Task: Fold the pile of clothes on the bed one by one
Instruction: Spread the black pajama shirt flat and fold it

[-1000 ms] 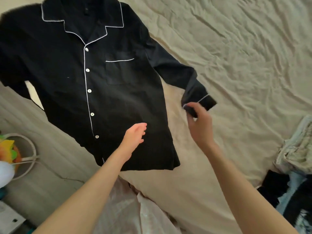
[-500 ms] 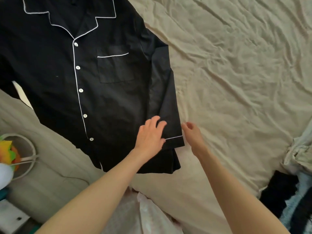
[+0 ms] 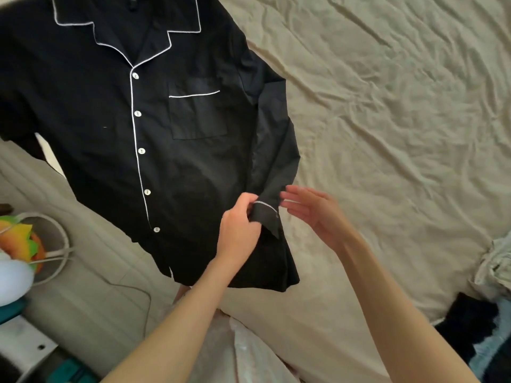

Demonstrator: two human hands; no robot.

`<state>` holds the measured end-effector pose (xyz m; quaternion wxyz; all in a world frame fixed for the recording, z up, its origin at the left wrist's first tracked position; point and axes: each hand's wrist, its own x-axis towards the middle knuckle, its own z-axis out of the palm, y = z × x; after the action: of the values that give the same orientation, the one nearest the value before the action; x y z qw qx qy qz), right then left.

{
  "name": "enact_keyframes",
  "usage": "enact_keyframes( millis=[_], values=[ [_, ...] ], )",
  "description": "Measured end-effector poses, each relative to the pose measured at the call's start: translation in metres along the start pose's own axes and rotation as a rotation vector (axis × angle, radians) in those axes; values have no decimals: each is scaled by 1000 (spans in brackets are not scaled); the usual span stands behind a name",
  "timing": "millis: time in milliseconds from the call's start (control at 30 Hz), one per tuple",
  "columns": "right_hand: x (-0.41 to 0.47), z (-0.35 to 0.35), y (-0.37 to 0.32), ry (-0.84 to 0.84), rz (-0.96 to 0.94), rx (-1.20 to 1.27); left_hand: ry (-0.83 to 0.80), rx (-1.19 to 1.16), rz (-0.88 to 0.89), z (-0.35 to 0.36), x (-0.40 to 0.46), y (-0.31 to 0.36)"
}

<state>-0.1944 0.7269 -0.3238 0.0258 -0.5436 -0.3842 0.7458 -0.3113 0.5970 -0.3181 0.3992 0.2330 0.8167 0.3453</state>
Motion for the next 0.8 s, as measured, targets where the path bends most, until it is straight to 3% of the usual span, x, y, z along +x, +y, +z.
enact_keyframes(
  millis=[133,267,400,533,667,800],
  values=[
    [-2,15,2,69,64,119,-63,-392,-59,-64,19,24],
    [-9,43,9,29,105,105,155,-740,-57,-154,24,21],
    [-9,85,10,-2,136,16,391,-539,-259,-209,17,-30],
    [0,125,4,37,158,-94,362,-276,-420,-233,2,-79],
    [13,150,-6,94,140,-109,335,-62,-327,-238,21,-84],
    [39,161,-25,180,120,-26,191,209,-68,-228,75,-61]
  ],
)
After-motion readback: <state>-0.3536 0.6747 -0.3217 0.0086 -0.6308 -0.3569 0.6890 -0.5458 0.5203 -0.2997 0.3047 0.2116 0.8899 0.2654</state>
